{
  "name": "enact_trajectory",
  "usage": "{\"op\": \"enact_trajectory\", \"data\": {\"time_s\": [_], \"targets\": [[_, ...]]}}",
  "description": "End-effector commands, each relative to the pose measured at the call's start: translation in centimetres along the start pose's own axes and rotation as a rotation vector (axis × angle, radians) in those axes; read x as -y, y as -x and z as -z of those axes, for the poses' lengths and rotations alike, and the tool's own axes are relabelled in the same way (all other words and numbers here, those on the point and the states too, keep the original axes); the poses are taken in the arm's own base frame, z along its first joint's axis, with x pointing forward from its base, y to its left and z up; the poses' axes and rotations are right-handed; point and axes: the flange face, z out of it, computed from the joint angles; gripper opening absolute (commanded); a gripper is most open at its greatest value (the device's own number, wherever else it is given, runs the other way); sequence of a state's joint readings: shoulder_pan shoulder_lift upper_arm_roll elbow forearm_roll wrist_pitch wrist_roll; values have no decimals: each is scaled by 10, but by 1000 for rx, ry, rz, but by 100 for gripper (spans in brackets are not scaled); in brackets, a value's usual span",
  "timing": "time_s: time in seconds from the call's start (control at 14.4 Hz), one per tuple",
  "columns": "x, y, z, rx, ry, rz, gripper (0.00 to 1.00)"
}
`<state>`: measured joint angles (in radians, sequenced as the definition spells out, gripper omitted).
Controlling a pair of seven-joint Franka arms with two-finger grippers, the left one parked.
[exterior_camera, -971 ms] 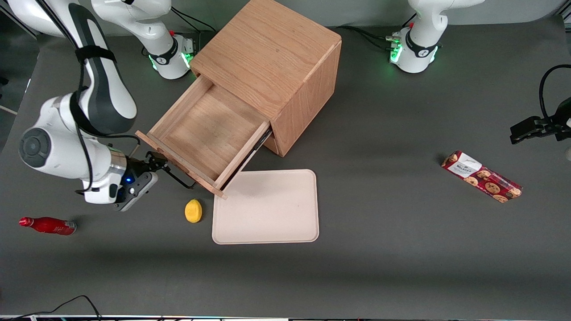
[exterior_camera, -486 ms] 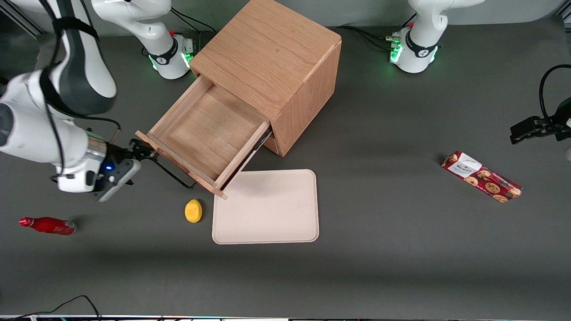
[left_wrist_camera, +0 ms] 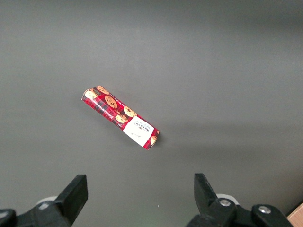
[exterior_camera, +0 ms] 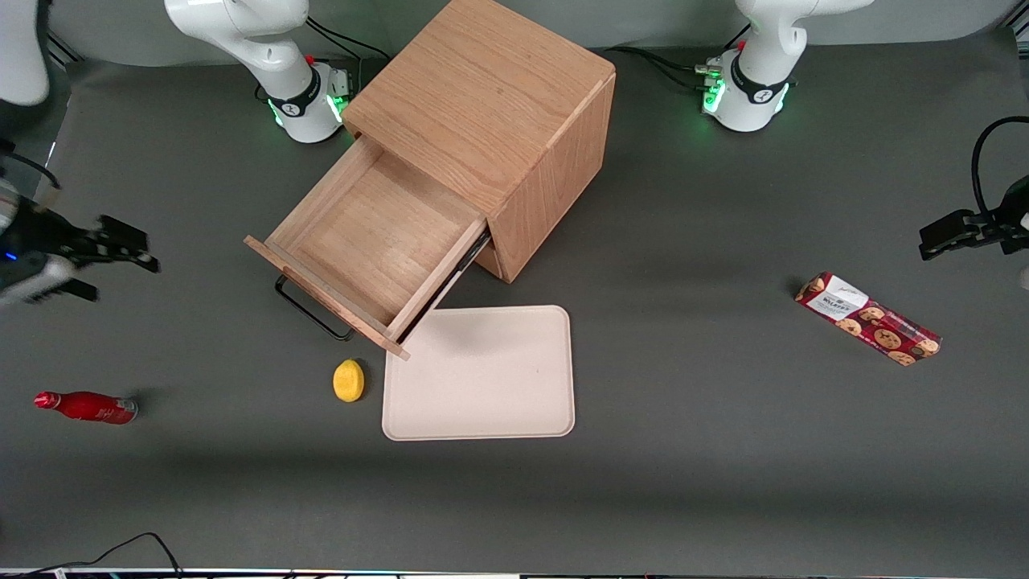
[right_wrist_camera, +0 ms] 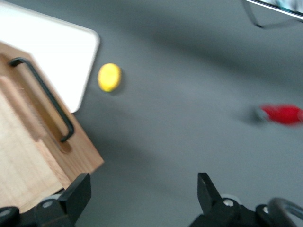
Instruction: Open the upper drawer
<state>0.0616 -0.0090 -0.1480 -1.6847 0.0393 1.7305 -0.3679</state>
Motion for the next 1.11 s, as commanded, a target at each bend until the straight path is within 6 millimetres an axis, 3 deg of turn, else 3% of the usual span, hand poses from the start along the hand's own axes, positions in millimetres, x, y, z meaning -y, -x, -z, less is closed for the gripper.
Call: {"op": "enact_trajectory", "data": {"time_s": [0.0,0.21,0.49,1.04], "targets": [[34,14,23,31,108,-98,100],[52,22,39,25,110,-217,100],[59,39,51,60,75,-284,100],[61,41,40,73,-9,-429,100]]}}
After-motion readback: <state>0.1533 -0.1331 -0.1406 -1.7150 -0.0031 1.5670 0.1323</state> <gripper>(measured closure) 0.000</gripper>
